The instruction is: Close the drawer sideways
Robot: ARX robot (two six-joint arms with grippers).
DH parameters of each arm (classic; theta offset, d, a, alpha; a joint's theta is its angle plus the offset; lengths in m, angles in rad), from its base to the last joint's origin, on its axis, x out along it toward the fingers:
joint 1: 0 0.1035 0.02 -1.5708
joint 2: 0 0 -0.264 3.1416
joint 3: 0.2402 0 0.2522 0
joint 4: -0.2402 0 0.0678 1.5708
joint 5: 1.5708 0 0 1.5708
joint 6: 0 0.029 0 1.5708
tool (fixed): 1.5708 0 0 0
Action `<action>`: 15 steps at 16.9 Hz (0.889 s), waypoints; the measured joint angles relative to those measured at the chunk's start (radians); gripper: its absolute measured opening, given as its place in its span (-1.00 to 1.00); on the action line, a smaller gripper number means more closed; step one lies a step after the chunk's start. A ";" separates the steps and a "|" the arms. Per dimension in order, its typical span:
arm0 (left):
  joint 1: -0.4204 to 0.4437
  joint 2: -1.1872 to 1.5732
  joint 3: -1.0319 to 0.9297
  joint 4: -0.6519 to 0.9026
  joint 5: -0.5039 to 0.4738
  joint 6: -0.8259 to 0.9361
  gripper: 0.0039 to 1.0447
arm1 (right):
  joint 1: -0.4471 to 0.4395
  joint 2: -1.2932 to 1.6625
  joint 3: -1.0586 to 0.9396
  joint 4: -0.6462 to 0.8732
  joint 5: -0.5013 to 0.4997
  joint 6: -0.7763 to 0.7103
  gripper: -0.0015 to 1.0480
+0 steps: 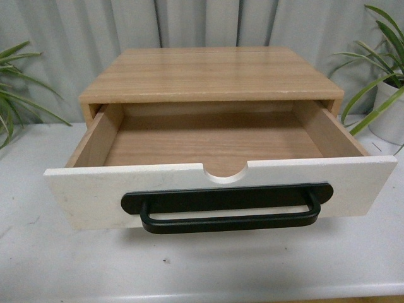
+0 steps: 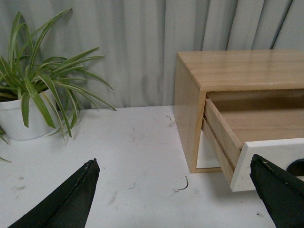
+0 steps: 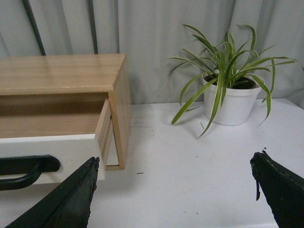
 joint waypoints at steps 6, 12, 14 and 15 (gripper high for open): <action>0.000 0.000 0.000 0.000 0.000 0.000 0.88 | 0.000 0.000 0.000 0.000 0.000 0.000 0.88; 0.000 0.000 0.000 0.000 0.000 0.000 0.88 | 0.000 0.000 0.000 0.000 0.000 0.000 0.88; 0.000 0.000 0.000 0.000 0.000 0.000 0.88 | 0.000 0.000 0.000 0.000 0.000 0.000 0.88; 0.000 0.000 0.000 0.000 0.000 0.000 0.88 | 0.000 0.000 0.000 0.000 0.000 0.000 0.88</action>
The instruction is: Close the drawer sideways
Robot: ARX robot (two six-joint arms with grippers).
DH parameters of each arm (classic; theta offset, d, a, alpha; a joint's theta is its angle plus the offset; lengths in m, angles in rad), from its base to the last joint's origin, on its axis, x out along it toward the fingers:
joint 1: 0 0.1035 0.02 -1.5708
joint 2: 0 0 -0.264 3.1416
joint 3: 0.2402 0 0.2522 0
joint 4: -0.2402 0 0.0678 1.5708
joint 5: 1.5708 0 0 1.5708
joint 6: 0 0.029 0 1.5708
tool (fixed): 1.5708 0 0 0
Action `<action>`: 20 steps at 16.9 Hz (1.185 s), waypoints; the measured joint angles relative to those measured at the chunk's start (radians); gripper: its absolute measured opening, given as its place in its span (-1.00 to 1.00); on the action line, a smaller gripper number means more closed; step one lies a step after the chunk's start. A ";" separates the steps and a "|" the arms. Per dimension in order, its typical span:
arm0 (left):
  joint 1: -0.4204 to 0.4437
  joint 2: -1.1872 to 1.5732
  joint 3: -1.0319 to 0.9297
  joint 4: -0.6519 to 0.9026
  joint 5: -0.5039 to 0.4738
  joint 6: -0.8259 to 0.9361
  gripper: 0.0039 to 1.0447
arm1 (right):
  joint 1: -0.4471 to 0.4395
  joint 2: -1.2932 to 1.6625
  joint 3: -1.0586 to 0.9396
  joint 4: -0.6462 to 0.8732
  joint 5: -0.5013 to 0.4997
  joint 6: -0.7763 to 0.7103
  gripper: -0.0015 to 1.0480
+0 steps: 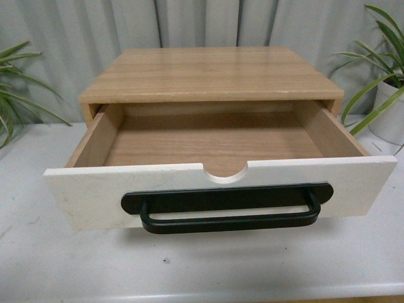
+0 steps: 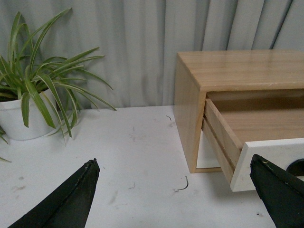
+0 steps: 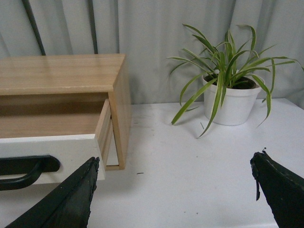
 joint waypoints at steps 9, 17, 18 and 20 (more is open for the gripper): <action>0.000 0.000 0.000 0.000 0.000 0.000 0.88 | 0.000 0.000 0.000 0.000 0.000 0.000 0.88; -0.089 0.188 0.126 -0.285 -0.228 -0.145 0.88 | -0.030 0.184 0.053 -0.100 0.003 0.175 0.88; -0.055 0.290 0.165 -0.300 -0.286 -0.219 0.88 | -0.045 0.240 0.068 -0.028 -0.020 0.183 0.88; 0.022 0.420 0.193 -0.163 -0.267 -0.232 0.88 | -0.051 0.440 0.157 0.176 -0.047 0.114 0.88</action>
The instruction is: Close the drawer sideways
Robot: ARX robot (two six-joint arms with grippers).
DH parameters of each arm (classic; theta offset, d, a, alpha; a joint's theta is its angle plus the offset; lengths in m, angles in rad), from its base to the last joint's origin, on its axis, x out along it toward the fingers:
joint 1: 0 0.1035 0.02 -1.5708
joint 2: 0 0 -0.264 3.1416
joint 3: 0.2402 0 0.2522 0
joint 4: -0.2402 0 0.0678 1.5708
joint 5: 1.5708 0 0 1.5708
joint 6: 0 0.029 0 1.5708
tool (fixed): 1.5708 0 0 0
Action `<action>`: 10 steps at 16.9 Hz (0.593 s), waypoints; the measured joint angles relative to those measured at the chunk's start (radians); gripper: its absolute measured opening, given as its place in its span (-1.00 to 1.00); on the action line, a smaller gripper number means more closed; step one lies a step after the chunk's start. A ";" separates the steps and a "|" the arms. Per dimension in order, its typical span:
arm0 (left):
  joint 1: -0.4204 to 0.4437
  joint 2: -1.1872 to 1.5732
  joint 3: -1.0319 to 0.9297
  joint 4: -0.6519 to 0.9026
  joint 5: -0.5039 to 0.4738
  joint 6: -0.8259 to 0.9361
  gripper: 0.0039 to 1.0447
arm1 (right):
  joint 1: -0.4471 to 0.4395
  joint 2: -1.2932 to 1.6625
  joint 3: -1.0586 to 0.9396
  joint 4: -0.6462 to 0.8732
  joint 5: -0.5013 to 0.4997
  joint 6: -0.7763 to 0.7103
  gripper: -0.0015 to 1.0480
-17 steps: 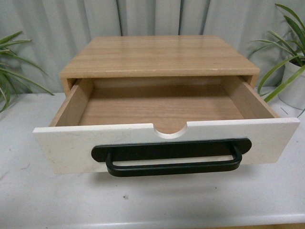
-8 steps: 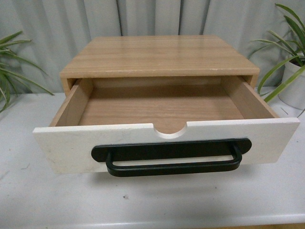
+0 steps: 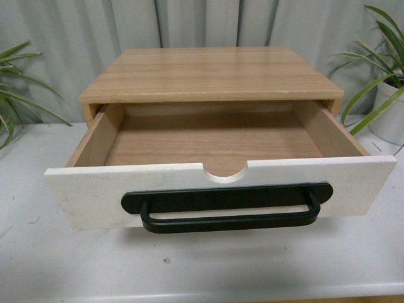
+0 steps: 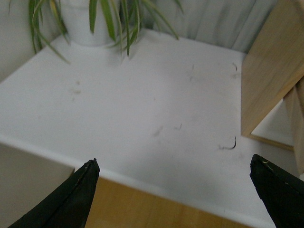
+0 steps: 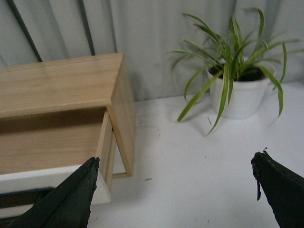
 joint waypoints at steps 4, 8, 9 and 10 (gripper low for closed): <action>-0.158 0.395 0.255 0.241 0.046 0.370 0.88 | 0.120 0.427 0.217 0.275 -0.053 -0.461 0.88; -0.402 0.500 0.353 0.147 0.084 0.980 0.88 | 0.191 0.530 0.334 0.103 -0.124 -1.121 0.88; -0.438 0.520 0.364 0.100 0.085 1.126 0.88 | 0.198 0.533 0.356 0.021 -0.132 -1.266 0.88; -0.476 0.537 0.369 0.050 0.094 1.240 0.88 | 0.203 0.545 0.378 -0.059 -0.135 -1.394 0.88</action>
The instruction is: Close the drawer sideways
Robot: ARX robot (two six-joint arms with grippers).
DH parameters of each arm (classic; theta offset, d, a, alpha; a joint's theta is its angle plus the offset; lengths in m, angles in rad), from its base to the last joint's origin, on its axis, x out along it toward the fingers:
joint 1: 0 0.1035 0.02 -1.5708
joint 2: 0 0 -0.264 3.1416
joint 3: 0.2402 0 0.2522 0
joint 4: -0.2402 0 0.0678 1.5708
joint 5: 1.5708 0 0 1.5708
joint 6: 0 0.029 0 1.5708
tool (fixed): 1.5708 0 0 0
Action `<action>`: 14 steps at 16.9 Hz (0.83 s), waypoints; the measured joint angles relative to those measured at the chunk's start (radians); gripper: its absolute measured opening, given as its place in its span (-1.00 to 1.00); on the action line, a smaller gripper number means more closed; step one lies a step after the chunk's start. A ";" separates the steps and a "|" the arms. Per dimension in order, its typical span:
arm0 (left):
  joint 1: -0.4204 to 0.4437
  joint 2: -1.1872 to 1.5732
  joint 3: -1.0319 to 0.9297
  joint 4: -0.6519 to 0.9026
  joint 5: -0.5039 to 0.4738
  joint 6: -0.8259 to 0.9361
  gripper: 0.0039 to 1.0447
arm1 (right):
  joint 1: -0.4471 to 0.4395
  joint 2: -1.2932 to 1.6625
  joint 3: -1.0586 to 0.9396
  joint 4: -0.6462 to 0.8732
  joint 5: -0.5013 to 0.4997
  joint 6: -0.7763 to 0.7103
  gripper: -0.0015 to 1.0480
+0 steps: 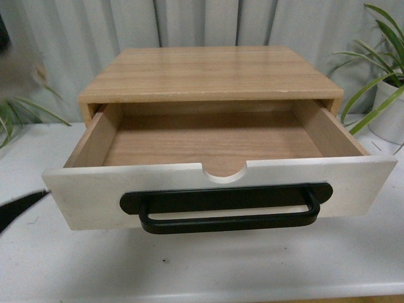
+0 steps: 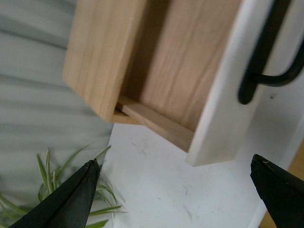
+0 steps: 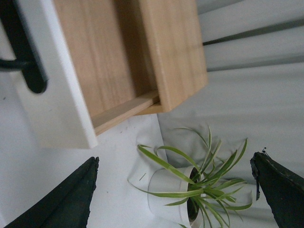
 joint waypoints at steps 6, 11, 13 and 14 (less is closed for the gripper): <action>-0.051 0.083 0.014 0.048 -0.020 0.092 0.88 | 0.000 0.066 0.012 -0.062 0.002 -0.155 0.88; -0.056 0.153 0.028 0.107 -0.048 0.103 0.88 | 0.006 0.106 0.022 -0.052 0.018 -0.177 0.88; -0.049 0.239 0.041 0.149 -0.072 0.110 0.88 | 0.039 0.166 0.039 -0.027 0.026 -0.155 0.88; -0.043 0.266 0.041 0.170 -0.082 0.112 0.88 | 0.045 0.189 0.041 -0.005 0.027 -0.137 0.88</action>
